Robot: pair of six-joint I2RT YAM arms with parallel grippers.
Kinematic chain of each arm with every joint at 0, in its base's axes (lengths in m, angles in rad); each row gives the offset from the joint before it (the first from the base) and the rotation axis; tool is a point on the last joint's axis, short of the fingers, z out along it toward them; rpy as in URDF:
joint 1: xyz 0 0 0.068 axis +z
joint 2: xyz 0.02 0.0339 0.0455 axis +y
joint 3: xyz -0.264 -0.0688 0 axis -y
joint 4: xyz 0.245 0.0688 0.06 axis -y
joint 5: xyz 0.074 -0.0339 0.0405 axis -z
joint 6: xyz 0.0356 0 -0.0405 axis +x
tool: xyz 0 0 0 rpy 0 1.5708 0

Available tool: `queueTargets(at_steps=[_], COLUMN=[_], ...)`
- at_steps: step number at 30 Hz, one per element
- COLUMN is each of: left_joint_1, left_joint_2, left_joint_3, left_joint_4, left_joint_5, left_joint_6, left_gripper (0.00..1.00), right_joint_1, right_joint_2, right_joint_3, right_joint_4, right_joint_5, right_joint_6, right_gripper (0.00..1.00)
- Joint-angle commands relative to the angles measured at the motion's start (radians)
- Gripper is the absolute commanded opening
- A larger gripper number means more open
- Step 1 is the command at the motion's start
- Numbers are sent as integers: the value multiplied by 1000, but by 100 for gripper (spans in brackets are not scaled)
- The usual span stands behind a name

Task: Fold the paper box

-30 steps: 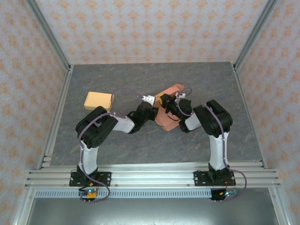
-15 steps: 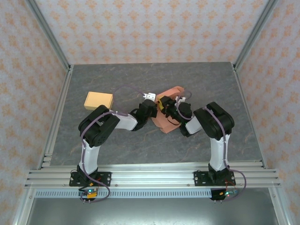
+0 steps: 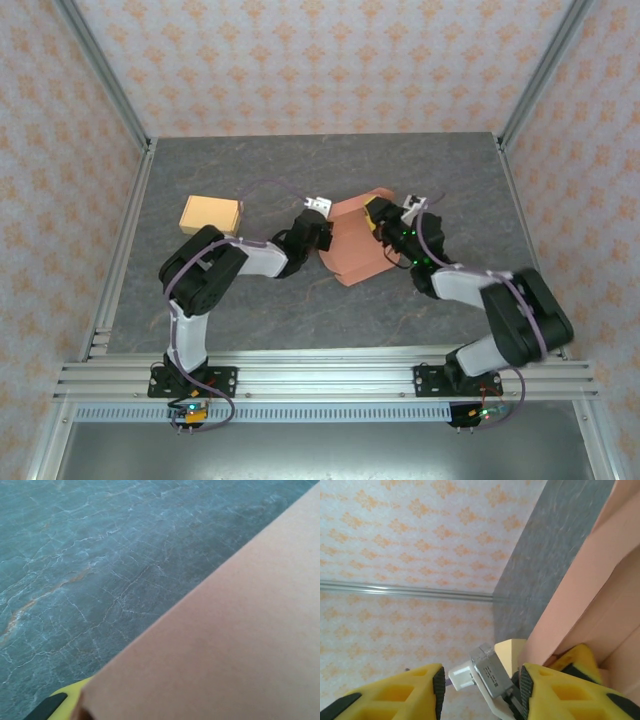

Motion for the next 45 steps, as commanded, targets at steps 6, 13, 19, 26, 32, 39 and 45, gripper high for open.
queueTargets(at_steps=[6,13,19,26,32,39,45], left_joint_1=[93,105,102,93,65,37,29], left_joint_2=[-76,-47,-38,-42,-59,-111,-140], left_joint_3=[116,171,136,121,87,13,-46], left_joint_4=[-267,-287,-212,-184,-159,-111,-48], left_joint_5=[374,545,528,478,488,490,424], left_joint_6=[241,409,404,400,448,392,337], left_gripper=[4,7,9,12,13,12,14], right_joint_1=[-49,-75,-78,-77,-75,-76,-73], right_joint_2=[-207,18,244,438,454,438,385], right_joint_3=[449,729,890,1058,1118,1085,911], right_joint_4=[-1142,-1472,-1611,-1726,-1757,-1873,-1764], right_joint_5=[214,158,-78,-124,-69,-198,-277], right_joint_6=[-829,-1072,-1212,-1346,-1425,-1543,-1451], right_gripper=[49,52,54,58,59,60,58])
